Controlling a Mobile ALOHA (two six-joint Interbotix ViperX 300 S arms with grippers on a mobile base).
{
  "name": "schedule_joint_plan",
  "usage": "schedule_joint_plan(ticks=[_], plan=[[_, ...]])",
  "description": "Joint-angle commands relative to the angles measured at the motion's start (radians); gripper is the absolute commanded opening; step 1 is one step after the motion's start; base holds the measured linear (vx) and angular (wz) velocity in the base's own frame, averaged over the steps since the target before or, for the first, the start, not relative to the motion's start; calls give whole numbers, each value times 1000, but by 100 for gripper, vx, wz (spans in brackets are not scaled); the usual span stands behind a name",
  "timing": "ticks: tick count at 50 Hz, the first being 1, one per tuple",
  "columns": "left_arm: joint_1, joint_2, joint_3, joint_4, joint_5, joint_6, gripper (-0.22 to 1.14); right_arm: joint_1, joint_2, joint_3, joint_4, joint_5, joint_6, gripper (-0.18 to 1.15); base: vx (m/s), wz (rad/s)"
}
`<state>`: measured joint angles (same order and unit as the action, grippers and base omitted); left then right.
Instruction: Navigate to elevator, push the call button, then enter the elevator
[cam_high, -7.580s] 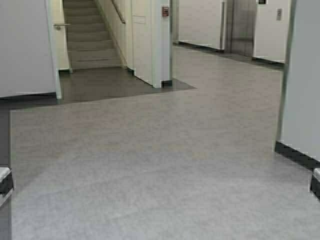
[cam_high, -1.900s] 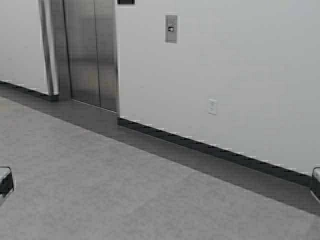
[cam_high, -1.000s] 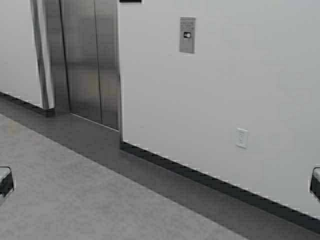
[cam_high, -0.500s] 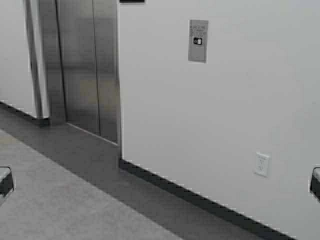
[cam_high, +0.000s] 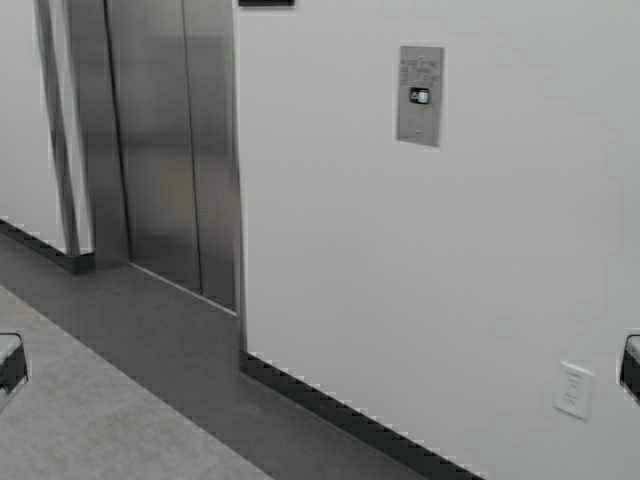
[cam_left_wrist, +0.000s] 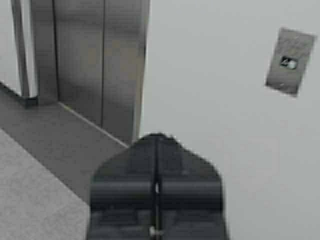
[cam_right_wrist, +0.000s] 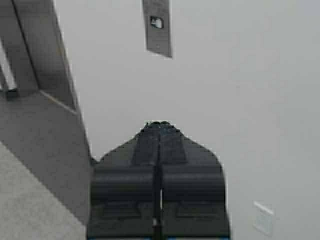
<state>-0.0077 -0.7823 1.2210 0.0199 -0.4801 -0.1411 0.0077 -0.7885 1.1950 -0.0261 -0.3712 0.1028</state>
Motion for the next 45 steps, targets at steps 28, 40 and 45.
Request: schedule_joint_plan(ticks=[28, 40, 45], plan=[[0, -63, 14, -6, -5, -9, 2, 2, 28, -25, -120, 0, 2, 5, 48, 16], [0, -71, 23, -6, 0, -9, 2, 2, 40, -41, -202, 81, -3, 5, 39, 4], [-2, -74, 15, -15, 6, -11, 2, 2, 46, -60, -232, 143, -3, 5, 39, -3]])
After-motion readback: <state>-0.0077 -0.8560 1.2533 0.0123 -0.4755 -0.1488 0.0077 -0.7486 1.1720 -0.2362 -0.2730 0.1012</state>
